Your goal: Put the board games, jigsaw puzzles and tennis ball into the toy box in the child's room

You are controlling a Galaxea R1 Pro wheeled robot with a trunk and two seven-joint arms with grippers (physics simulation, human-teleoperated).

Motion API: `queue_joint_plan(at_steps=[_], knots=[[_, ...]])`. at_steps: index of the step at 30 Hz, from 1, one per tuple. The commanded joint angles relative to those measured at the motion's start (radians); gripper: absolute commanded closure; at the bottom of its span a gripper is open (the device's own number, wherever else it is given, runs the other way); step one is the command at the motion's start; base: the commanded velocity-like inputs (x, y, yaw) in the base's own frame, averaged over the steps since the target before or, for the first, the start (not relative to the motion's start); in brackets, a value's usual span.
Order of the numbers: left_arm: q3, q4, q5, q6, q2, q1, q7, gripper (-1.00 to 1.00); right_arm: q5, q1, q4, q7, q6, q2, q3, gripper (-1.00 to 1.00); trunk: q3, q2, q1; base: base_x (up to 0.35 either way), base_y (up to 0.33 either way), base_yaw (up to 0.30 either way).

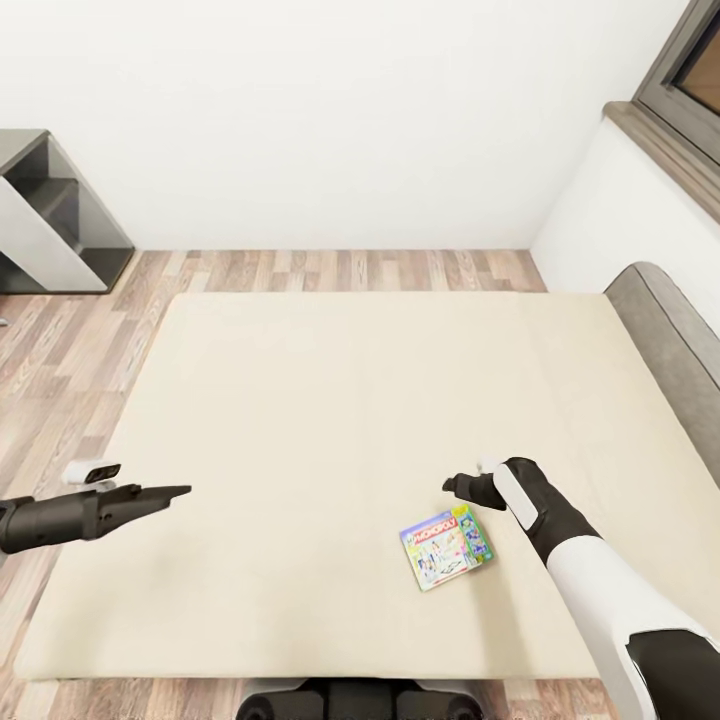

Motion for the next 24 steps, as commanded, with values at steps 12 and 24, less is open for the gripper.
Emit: queue_joint_plan(at_steps=[12,24], knots=[[0.003,-0.040,0.014,0.010,0.008,0.020,-0.003,-1.00,-0.010,-0.019,-0.002,-0.010,0.004,-0.001,0.007,-1.00,-0.021,-0.002,0.001,0.000,0.000,0.000],[0.005,-0.039,0.014,0.010,0.010,0.023,-0.003,-1.00,-0.008,-0.035,-0.001,-0.010,0.006,-0.001,0.006,-1.00,-0.041,-0.002,0.001,0.000,0.000,0.000]])
